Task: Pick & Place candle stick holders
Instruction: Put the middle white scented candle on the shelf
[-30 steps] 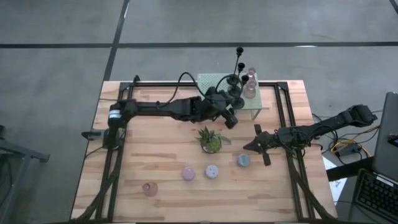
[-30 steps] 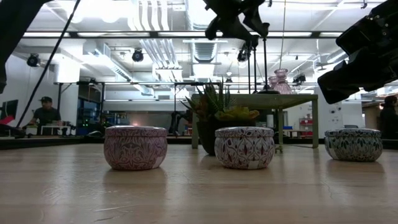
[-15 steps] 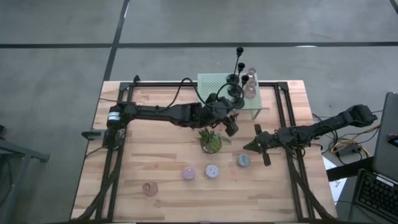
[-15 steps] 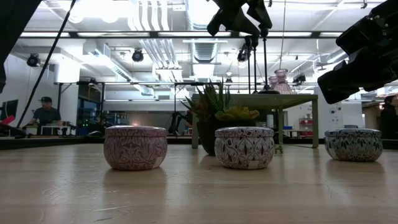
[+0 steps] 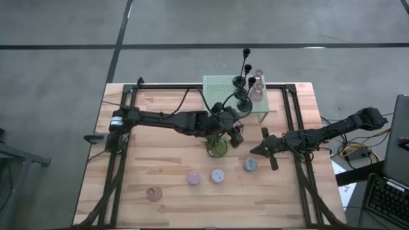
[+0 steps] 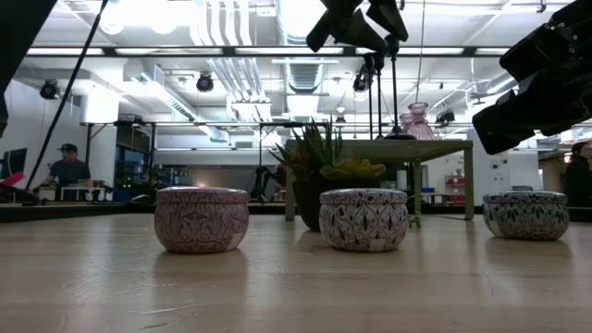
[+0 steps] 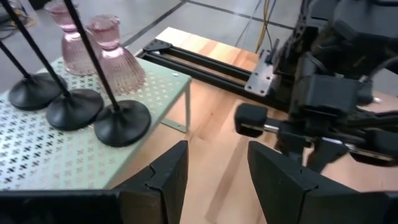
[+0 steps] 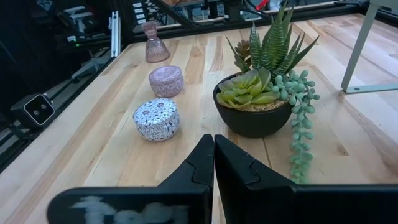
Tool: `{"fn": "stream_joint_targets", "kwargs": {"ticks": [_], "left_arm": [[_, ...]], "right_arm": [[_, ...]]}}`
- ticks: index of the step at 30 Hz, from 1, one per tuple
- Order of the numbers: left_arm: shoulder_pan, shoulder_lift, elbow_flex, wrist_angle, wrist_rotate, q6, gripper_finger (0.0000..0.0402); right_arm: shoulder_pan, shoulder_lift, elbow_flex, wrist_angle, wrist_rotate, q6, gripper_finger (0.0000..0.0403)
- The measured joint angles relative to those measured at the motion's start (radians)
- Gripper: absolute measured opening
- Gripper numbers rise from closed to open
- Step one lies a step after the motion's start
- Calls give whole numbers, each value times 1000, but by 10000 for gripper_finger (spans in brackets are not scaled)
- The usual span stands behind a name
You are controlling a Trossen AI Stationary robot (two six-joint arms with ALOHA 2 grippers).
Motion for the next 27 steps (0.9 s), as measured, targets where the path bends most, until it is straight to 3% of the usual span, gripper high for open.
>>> {"fn": "stream_joint_targets", "kwargs": {"ticks": [27], "left_arm": [[-44, 2, -37, 7, 14, -51, 170]], "right_arm": [[0, 0, 0, 0, 0, 0, 9]]}}
